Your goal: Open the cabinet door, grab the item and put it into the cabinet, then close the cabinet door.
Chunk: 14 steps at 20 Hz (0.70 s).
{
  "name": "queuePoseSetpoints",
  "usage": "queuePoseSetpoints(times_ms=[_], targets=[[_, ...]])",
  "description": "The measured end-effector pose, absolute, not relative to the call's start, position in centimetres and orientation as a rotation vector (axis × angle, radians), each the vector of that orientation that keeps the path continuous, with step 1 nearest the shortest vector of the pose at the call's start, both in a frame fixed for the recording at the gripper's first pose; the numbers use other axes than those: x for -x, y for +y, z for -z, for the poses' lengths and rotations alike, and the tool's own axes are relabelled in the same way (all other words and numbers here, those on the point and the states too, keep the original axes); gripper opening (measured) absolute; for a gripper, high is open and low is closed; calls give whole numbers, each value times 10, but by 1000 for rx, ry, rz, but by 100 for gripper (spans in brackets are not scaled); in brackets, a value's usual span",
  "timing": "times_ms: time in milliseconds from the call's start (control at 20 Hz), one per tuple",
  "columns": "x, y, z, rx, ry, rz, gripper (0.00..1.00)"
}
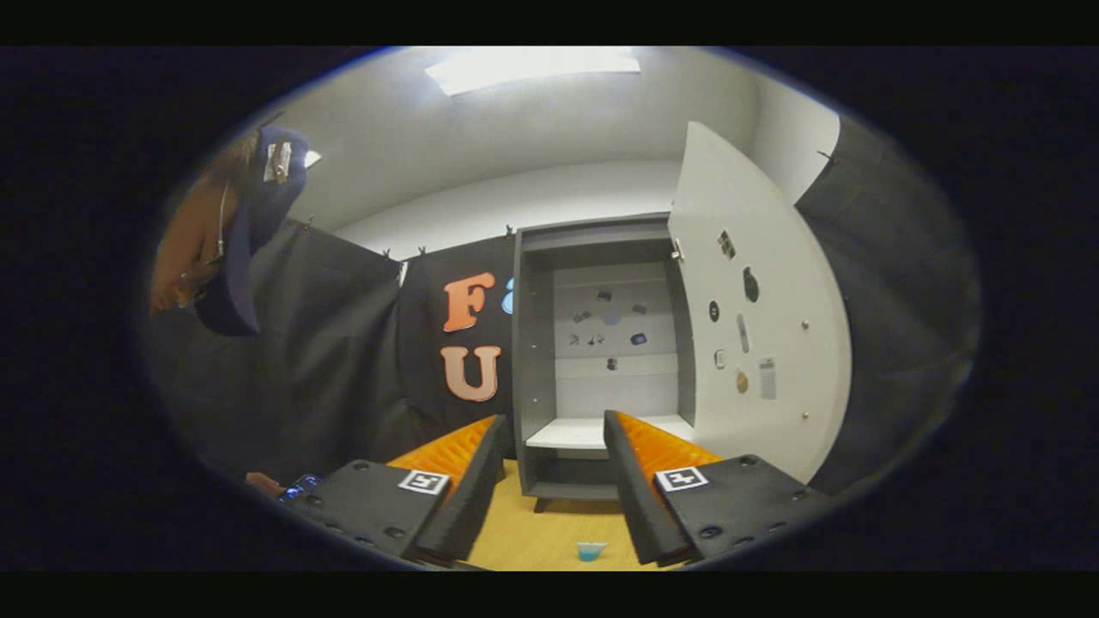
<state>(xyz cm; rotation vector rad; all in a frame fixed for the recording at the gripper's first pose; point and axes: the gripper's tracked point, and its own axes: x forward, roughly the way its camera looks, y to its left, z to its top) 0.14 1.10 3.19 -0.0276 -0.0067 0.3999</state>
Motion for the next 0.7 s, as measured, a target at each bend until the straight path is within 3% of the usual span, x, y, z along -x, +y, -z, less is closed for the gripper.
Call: queuePoseSetpoints(times_ms=[100,450,700], targets=[[-25,20,3,61,57,-396,99],[-96,-10,175,120,352,-205,98],[-88,-55,279,153,520,-101,98]])
